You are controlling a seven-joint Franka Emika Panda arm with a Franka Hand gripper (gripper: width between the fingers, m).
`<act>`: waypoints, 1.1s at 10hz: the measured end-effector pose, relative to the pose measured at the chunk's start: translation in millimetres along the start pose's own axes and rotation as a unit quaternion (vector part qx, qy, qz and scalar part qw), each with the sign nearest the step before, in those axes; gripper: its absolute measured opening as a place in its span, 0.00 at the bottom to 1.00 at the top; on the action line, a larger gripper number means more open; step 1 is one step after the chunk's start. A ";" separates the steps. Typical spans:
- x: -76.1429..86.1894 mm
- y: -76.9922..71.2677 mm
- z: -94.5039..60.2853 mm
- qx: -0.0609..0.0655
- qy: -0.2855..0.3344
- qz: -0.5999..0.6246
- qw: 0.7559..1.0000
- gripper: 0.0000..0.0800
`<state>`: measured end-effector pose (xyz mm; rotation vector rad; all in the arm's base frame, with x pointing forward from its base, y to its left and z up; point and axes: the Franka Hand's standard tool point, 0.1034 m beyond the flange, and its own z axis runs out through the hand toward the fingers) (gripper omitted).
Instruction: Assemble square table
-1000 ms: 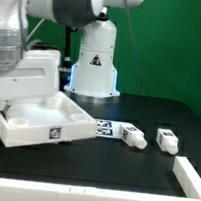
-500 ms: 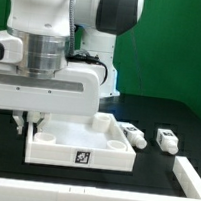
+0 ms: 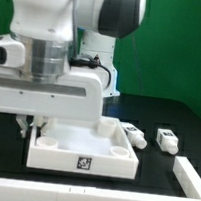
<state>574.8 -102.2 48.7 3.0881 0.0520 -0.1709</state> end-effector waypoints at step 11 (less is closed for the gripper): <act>24.3 -55.5 16.6 0.009 -0.006 0.030 0.999 0.07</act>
Offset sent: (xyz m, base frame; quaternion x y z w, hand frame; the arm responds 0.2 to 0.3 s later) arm 0.0259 0.0409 -0.0086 -0.0413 0.0136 -0.0081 0.9990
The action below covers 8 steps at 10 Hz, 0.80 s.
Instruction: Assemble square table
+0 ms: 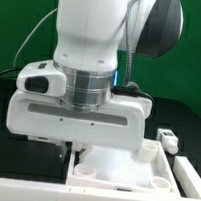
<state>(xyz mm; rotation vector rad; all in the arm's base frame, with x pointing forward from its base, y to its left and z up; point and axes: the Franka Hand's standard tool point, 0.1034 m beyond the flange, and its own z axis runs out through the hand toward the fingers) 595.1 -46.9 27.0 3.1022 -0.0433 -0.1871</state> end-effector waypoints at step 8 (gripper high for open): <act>0.6 -27.0 11.0 -0.026 -0.001 0.008 1.000 0.09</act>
Offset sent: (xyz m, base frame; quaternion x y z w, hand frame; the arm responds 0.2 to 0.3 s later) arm 0.0268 0.0440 -0.0026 -0.0501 0.0119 0.0312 0.9982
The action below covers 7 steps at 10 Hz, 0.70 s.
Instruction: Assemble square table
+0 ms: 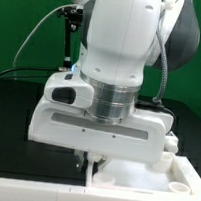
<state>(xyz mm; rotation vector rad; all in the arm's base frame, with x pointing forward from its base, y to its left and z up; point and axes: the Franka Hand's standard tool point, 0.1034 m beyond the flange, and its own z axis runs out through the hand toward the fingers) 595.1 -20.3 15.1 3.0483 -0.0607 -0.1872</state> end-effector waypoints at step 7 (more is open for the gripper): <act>-31.3 -12.8 -67.3 0.023 -0.022 0.011 0.999 0.81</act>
Offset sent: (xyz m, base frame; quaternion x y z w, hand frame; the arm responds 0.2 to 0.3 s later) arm -0.0181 0.0095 0.0489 0.0462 -0.0546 -0.0061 0.9974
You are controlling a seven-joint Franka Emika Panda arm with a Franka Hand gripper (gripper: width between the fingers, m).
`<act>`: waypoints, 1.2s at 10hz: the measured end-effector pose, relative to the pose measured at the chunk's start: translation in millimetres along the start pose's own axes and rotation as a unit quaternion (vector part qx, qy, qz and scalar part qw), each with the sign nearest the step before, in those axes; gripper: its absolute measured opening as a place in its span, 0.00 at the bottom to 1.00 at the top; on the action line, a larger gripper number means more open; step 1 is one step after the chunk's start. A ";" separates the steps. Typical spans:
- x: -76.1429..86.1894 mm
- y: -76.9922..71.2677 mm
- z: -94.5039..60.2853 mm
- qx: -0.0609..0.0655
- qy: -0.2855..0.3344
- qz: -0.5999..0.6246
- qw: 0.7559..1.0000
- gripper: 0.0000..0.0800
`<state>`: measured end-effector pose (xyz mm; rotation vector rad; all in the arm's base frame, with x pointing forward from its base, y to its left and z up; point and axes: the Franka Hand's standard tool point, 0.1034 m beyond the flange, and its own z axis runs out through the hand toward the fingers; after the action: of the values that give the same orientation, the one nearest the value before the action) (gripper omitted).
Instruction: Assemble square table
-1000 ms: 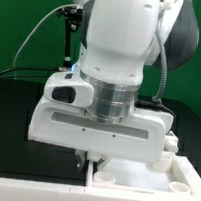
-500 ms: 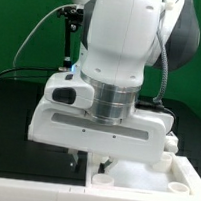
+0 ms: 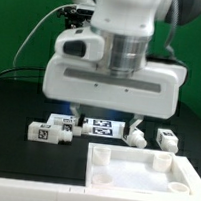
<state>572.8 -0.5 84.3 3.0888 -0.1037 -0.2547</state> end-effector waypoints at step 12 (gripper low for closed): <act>-44.7 -76.9 5.7 0.014 0.018 -0.028 0.999 0.81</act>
Offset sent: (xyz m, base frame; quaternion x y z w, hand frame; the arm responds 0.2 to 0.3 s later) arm 0.0021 0.0353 -0.0090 -0.0321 0.0528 -0.1468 0.9872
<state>532.7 79.1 82.4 3.1256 -0.0187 -0.2025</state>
